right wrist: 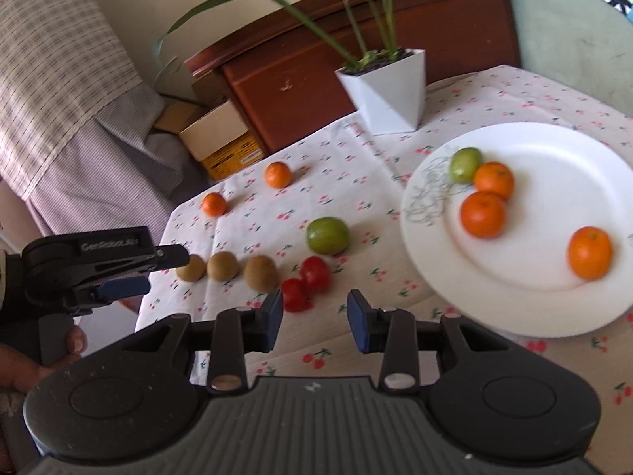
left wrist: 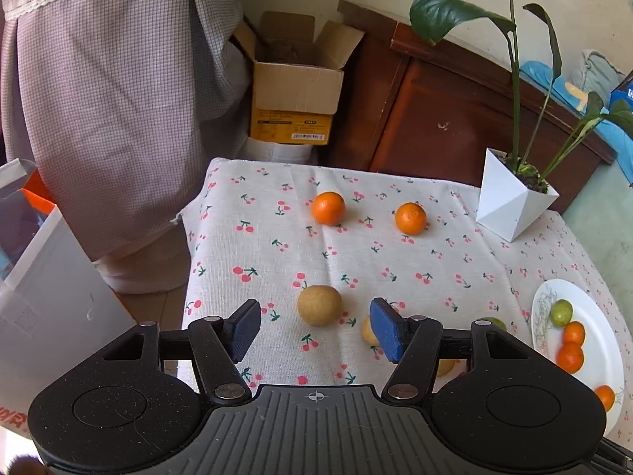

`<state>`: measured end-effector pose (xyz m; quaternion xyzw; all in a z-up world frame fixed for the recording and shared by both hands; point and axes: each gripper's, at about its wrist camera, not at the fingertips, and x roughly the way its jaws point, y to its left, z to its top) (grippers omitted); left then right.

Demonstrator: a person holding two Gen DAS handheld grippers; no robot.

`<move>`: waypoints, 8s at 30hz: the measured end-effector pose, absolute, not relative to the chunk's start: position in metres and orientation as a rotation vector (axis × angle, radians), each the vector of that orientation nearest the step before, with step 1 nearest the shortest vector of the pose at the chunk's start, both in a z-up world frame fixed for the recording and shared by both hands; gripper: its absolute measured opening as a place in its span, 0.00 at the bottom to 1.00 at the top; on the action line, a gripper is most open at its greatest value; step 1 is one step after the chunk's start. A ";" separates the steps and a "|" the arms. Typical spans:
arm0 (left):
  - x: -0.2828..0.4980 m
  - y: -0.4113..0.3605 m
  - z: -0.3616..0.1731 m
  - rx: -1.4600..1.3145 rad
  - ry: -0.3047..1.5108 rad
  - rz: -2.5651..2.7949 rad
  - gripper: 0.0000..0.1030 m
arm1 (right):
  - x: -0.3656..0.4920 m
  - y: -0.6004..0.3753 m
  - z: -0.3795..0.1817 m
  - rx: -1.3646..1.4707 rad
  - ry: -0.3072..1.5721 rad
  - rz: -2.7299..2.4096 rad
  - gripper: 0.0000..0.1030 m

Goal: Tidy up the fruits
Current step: 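Grasp a red cherry tomato with the right tool while the left tool grasps a brown kiwi, then lower the tomato onto the plate with the right tool while the left tool releases the kiwi there, then move the right tool to another red tomato while the left tool approaches a kiwi, then grasp the red tomato with the right tool while the left tool grasps the kiwi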

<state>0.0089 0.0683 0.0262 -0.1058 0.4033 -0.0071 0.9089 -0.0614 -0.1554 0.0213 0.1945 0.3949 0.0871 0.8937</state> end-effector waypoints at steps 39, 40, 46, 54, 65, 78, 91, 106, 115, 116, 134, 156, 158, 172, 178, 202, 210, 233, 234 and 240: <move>0.017 0.055 0.006 -0.146 0.799 -0.071 0.24 | -0.050 -0.123 0.006 0.243 0.783 0.213 0.17; 0.017 0.055 0.008 -0.152 0.795 -0.073 0.24 | -0.051 -0.123 0.007 0.242 0.781 0.215 0.17; 0.012 0.054 0.018 -0.164 0.768 -0.077 0.24 | -0.056 -0.123 0.018 0.245 0.751 0.232 0.17; 0.006 0.042 0.032 -0.168 0.738 -0.117 0.24 | -0.059 -0.133 0.028 0.263 0.727 0.205 0.17; -0.004 -0.006 0.051 -0.188 0.716 -0.303 0.24 | -0.061 -0.192 0.056 0.300 0.694 0.035 0.17; -0.015 -0.077 0.046 -0.154 0.740 -0.534 0.24 | -0.056 -0.275 0.063 0.445 0.734 -0.054 0.17; -0.021 -0.118 0.020 -0.113 0.805 -0.601 0.24 | -0.055 -0.305 0.036 0.548 0.816 -0.143 0.17; -0.026 -0.129 0.022 -0.101 0.775 -0.625 0.42 | -0.055 -0.315 0.037 0.587 0.803 -0.195 0.21; -0.020 -0.101 0.031 -0.126 0.769 -0.509 0.51 | -0.048 -0.305 0.039 0.584 0.800 -0.143 0.21; -0.019 -0.096 0.032 -0.129 0.768 -0.493 0.51 | -0.047 -0.302 0.039 0.580 0.799 -0.132 0.22; -0.002 -0.014 0.039 -0.160 0.768 -0.232 0.53 | -0.026 -0.242 0.040 0.457 0.809 0.060 0.22; 0.013 0.047 0.012 -0.286 0.837 -0.034 0.51 | -0.019 -0.165 0.020 0.310 0.905 0.278 0.22; 0.014 0.047 0.010 -0.295 0.839 -0.044 0.51 | -0.018 -0.162 0.019 0.296 0.903 0.277 0.22; 0.016 0.037 0.005 -0.274 0.821 -0.109 0.49 | -0.016 -0.149 0.007 0.221 0.901 0.278 0.22; 0.017 0.032 0.003 -0.274 0.817 -0.146 0.37 | -0.015 -0.149 0.004 0.214 0.894 0.275 0.23; 0.017 0.029 0.001 -0.266 0.798 -0.157 0.24 | -0.015 -0.148 0.005 0.193 0.876 0.265 0.18; 0.017 0.026 0.002 -0.249 0.796 -0.156 0.22 | -0.016 -0.150 0.007 0.198 0.871 0.261 0.18; 0.012 0.021 0.026 -0.271 0.731 -0.167 0.22 | -0.022 -0.168 0.020 0.264 0.847 0.273 0.20; 0.012 0.021 0.026 -0.271 0.732 -0.166 0.22 | -0.022 -0.165 0.018 0.249 0.853 0.279 0.21; 0.012 0.021 0.026 -0.267 0.730 -0.171 0.22 | -0.017 -0.157 0.004 0.217 0.881 0.266 0.22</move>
